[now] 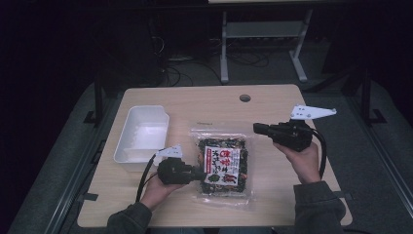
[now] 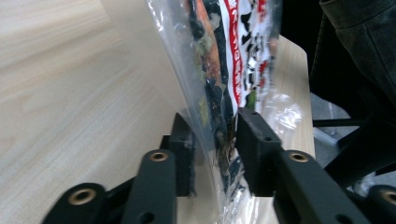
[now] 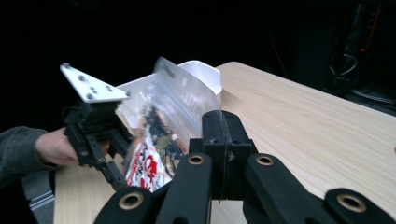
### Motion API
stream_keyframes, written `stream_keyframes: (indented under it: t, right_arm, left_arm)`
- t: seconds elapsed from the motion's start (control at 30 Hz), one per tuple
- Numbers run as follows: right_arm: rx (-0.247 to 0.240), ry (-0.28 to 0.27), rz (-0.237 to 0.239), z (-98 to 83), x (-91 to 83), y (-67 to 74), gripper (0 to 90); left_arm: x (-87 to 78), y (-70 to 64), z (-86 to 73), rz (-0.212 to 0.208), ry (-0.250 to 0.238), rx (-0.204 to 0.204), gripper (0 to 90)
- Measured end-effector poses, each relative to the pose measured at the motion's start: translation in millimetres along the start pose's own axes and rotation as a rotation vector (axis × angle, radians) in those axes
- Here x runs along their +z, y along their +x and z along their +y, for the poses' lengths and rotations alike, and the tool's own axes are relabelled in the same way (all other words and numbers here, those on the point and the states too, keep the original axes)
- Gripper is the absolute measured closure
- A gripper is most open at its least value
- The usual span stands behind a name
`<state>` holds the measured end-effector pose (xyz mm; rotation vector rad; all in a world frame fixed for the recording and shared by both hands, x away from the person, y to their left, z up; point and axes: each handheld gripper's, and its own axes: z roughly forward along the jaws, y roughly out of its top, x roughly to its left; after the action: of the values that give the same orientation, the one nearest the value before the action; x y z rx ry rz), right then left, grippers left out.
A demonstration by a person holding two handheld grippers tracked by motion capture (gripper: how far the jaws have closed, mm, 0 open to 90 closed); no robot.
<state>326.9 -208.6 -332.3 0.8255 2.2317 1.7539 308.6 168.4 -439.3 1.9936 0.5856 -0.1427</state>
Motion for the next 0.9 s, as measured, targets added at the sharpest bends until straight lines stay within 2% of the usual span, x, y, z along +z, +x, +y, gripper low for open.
stream_keyframes:
  t: [0.13, 0.2, 0.23, 0.27, 0.3, 0.33, 0.43, 0.6, 0.67, 0.9]
  right_arm:
    - [0.010, 0.001, 0.015, -3.4, -0.4, -2.5, 80.0]
    - [0.014, 0.006, 0.015, -5.4, 1.5, -2.9, 61.7]
    - [0.024, 0.030, 0.038, -7.2, 5.4, -3.9, 48.6]
    - [0.024, 0.030, 0.038, -7.2, 5.4, -3.9, 48.6]
    - [0.034, 0.044, 0.051, -8.2, 7.7, -4.7, 40.7]
    - [0.045, 0.051, 0.057, -9.6, 9.7, -5.3, 36.5]
    - [0.061, 0.071, 0.079, -15.0, 15.0, -5.8, 29.8]
    - [0.094, 0.106, 0.128, -27.2, 25.5, -7.1, 25.8]
    - [0.081, 0.134, 0.146, -33.8, 32.9, -4.7, 26.5]
    - [0.077, 0.179, 0.177, -41.3, 44.9, -3.5, 26.9]
  left_arm:
    - [-2.2, -4.5, 1.2, 0.015, 0.003, 0.024, 71.6]
    - [-3.0, -5.6, 1.7, 0.018, 0.004, 0.033, 71.8]
    - [-3.2, -6.3, 1.6, 0.024, 0.005, 0.037, 71.8]
    - [-3.6, -6.9, 1.3, 0.028, 0.004, 0.039, 71.8]
    - [-4.1, -7.5, 1.0, 0.028, 0.004, 0.044, 71.8]
    - [-4.7, -8.2, 0.7, 0.031, 0.006, 0.050, 71.8]
    - [-6.6, -10.5, 0.4, 0.046, 0.010, 0.066, 71.9]
    - [-8.6, -11.3, -0.9, 0.056, 0.011, 0.074, 71.9]
    - [-9.1, -11.5, -1.3, 0.060, 0.009, 0.075, 71.8]
    - [-11.3, -12.8, -2.3, 0.069, 0.015, 0.090, 71.8]
